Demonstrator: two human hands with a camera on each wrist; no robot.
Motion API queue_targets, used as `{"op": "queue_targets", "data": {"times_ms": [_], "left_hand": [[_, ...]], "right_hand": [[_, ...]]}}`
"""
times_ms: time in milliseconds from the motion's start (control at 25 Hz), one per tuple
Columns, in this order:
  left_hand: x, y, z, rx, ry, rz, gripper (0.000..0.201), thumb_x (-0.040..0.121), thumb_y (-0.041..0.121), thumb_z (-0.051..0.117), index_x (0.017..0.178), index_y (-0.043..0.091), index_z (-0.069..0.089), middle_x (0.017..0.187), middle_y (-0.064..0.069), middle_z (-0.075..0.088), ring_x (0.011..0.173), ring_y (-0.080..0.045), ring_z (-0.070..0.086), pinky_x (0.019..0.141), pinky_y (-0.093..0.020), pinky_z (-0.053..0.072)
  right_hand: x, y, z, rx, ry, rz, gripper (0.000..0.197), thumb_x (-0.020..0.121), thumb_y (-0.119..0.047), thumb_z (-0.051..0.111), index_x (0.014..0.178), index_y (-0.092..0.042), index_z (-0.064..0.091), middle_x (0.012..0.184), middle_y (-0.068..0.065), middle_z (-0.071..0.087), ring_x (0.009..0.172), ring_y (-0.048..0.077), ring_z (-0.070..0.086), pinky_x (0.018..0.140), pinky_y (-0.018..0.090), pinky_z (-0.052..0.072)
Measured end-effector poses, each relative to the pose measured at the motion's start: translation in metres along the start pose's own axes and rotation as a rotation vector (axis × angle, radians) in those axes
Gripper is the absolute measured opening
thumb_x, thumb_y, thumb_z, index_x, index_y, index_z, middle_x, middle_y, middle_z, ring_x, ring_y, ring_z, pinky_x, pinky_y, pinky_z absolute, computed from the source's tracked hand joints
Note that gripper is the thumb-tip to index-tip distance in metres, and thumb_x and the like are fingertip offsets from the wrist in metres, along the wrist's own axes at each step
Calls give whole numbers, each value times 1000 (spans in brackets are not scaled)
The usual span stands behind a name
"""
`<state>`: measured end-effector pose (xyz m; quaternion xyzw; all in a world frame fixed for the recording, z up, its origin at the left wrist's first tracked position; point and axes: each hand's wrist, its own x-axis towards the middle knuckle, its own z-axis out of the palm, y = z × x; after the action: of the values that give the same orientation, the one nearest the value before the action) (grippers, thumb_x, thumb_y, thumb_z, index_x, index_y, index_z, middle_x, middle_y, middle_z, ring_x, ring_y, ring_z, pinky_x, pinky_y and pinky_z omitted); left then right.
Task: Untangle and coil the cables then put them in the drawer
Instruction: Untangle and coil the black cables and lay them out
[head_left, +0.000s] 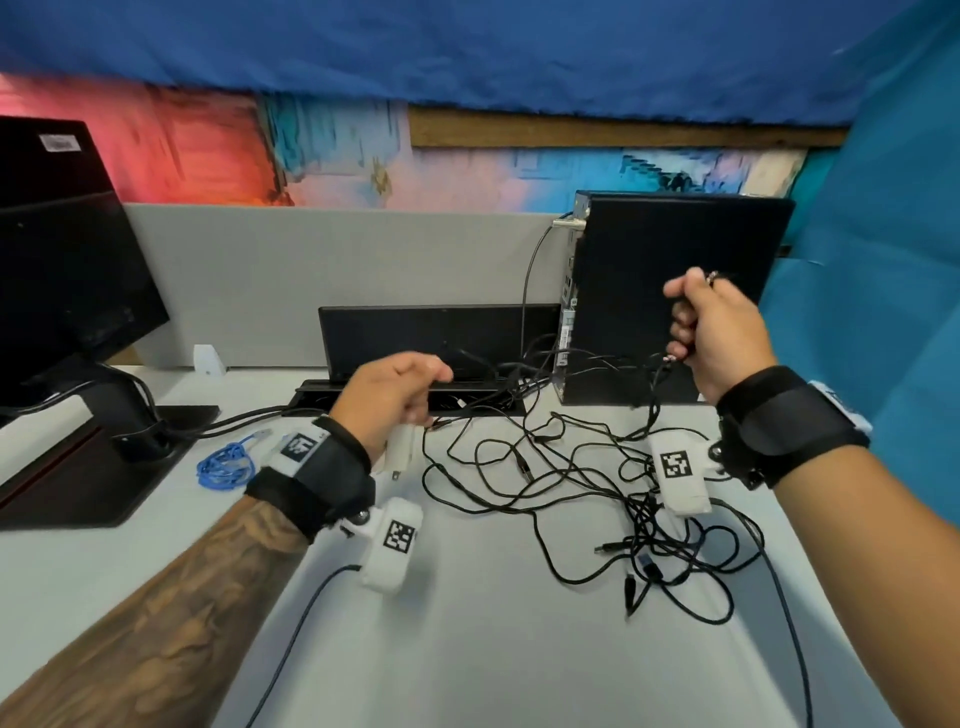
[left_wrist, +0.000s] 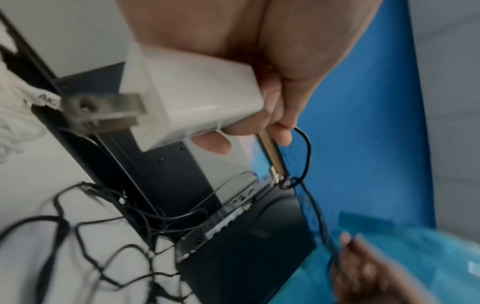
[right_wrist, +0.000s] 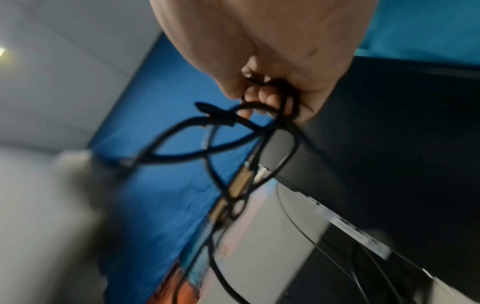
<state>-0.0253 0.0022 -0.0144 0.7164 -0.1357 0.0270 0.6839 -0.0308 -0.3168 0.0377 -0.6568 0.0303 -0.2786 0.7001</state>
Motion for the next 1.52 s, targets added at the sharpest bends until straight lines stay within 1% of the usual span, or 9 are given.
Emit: {"op": "queue_targets", "data": {"times_ms": [240,480,640,760,880,960,1120,1280,1520], "left_hand": [[18,28,-42,-411,162,25,22,103,23,46,90,15,61,48,10,26,41,-4,30,56,-26,44],[29,41,-77,-570,348,-22,22,102,27,44,85,20,57,44,8,25,40,-5,29,57,-24,41],[24,38,-48,-413,76,-56,24,101,14,43,91,7,64,59,2,48,48,-10,49,66,-30,49],[15,42,-9,-216,-145,-75,22,100,8,48,100,-1,68,74,-7,64,62,-16,64,66,-25,56],[14,49,18,-244,-224,-67,21,100,9,49,104,0,68,76,-5,66,66,-15,64,76,-29,57],[16,51,23,-308,-242,-58,21,101,8,48,103,0,67,72,-3,61,60,-12,56,73,-32,56],[7,38,11,-155,-379,-184,28,98,14,41,92,7,67,52,5,32,44,-10,26,50,-28,36],[-10,31,6,-303,-661,-273,25,90,17,37,78,12,58,46,9,27,41,-11,18,47,-26,36],[19,37,4,-816,-250,-98,24,100,9,36,100,7,60,73,0,64,65,-11,61,82,-37,58]], "right_hand": [[-11,44,-9,-169,-40,211,30,105,-34,49,83,-18,60,64,-3,44,47,7,39,40,19,31],[-23,59,-34,-880,-302,311,55,90,-61,62,82,-9,77,68,1,55,57,14,44,52,24,32],[-24,61,-23,-1018,-325,268,38,94,-49,63,93,-11,72,93,5,68,89,20,62,74,31,46],[-39,43,7,-892,-247,-62,31,96,-54,55,104,-28,68,105,-7,67,103,14,64,88,34,51],[-69,7,48,-446,-600,-25,34,103,-47,48,123,-25,65,111,-7,74,105,2,67,90,20,44],[-76,1,65,-372,-750,27,23,104,-32,51,120,-20,64,96,-2,76,91,7,72,90,23,48],[-58,7,61,-375,-365,-157,12,101,-18,55,103,-20,67,70,-9,56,55,-4,52,59,16,44],[-42,18,54,-300,-290,-119,6,98,-19,61,102,-19,65,69,5,49,64,3,54,64,19,45],[-85,58,86,-571,-663,-45,25,96,-33,65,74,-23,62,61,-11,59,52,-4,49,65,23,42]]}}
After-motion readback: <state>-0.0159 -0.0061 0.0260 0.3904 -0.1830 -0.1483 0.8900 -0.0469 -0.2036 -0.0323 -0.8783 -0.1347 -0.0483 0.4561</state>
